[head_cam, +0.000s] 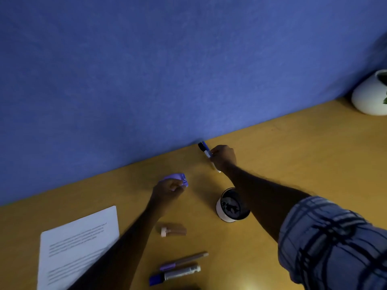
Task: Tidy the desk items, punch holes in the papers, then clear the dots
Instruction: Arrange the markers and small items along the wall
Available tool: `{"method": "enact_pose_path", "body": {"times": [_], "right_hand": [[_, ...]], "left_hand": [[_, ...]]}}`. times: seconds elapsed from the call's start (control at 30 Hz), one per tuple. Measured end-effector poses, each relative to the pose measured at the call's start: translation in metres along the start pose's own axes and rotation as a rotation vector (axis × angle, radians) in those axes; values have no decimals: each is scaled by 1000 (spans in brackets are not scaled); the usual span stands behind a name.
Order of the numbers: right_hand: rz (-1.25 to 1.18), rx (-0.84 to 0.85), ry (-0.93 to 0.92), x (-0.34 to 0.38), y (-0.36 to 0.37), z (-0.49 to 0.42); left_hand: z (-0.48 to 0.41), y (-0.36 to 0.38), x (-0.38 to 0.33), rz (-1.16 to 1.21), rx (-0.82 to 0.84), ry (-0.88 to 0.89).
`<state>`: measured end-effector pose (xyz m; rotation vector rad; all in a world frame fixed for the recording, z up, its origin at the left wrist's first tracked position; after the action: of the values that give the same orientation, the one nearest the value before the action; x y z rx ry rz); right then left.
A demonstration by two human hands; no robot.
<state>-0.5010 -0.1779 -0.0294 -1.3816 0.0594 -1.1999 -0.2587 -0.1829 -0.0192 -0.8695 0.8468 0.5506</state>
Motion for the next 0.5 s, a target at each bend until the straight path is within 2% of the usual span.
{"method": "enact_pose_path", "body": {"times": [0.3,0.5], "right_hand": [[209,69,-122,-1,7,-18],[297,48,-113,1,10,-18]], "left_hand": [[-5,2,6,-4,-13,75],[-8,-3,11,-19,-31,80]]}}
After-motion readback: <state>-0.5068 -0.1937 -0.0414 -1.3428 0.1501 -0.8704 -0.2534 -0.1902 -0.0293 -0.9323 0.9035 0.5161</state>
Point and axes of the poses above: each hand's wrist, its own z-axis away from the middle knuckle, its own y-axis out of the palm, x = y × z, the point moved 1 cm from there along -z, towards the middle knuckle
